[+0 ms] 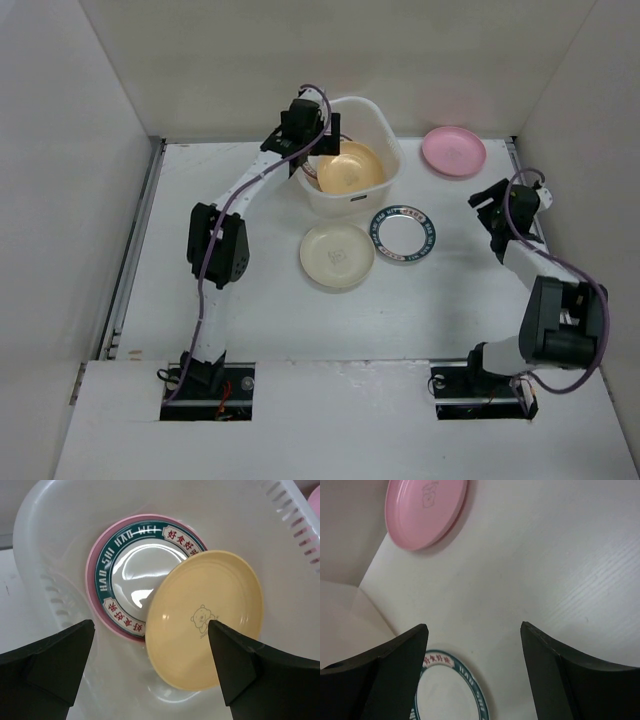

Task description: Place the plates into the plastic bin on the countertop

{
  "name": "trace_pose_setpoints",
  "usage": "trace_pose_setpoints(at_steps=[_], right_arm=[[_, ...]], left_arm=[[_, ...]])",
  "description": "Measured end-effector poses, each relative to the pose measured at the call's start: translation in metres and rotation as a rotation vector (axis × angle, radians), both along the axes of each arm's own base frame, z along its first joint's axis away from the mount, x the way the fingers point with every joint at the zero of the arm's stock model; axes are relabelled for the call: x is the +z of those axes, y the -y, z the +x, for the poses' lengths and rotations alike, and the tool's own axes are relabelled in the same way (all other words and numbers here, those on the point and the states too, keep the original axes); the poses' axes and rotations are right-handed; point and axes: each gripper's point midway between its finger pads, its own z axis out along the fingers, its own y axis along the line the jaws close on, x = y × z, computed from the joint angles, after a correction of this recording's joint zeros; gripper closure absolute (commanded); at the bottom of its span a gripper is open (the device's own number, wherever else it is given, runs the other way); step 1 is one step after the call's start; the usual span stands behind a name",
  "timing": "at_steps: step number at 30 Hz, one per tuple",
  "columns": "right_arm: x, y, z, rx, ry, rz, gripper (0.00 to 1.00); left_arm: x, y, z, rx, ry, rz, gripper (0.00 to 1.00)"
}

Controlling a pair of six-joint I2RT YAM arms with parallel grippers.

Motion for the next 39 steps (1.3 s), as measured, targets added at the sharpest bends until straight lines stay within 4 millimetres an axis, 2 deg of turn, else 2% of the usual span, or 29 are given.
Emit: trace_pose_setpoints(at_steps=[2, 4, 9, 12, 13, 15, 20, 23, 25, 32, 39], right_arm=[[-0.006, 0.008, 0.02, -0.003, -0.001, 0.042, 0.22], [-0.012, 0.012, 0.04, 0.006, -0.005, 0.084, 0.24], [-0.031, 0.006, 0.091, 0.056, -0.001, 0.202, 0.26], [-0.041, 0.003, 0.112, 0.072, -0.006, 0.253, 0.27], [-0.043, 0.003, 0.12, 0.075, -0.005, 0.266, 0.27], [-0.044, 0.005, 0.133, 0.078, 0.001, 0.283, 0.27], [-0.035, 0.015, 0.166, 0.078, 0.03, 0.311, 0.28], [-0.035, 0.019, 0.178, 0.075, 0.032, 0.334, 0.28], [-0.041, 0.02, 0.18, 0.068, 0.019, 0.354, 0.28], [-0.071, 0.017, 0.173, 0.042, -0.075, 0.405, 0.31], [-0.078, 0.024, 0.192, 0.021, -0.094, 0.419, 0.39]], left_arm=[[0.009, 0.001, -0.014, -0.005, 0.012, 0.012, 0.0], [0.025, 0.001, -0.035, -0.008, 0.041, 0.018, 0.0], [0.09, -0.003, -0.108, -0.002, 0.195, -0.03, 0.0], [0.113, -0.009, -0.153, 0.004, 0.285, -0.084, 0.0], [0.113, -0.013, -0.166, 0.014, 0.304, -0.102, 0.0], [0.101, -0.025, -0.185, 0.043, 0.313, -0.121, 0.0], [0.022, -0.063, -0.217, 0.131, 0.206, -0.062, 0.0], [-0.005, -0.079, -0.23, 0.16, 0.152, -0.03, 0.0], [-0.003, -0.086, -0.236, 0.171, 0.147, -0.032, 0.0], [0.038, -0.109, -0.251, 0.211, 0.223, -0.109, 0.0], [0.038, -0.128, -0.269, 0.238, 0.212, -0.109, 0.0]])
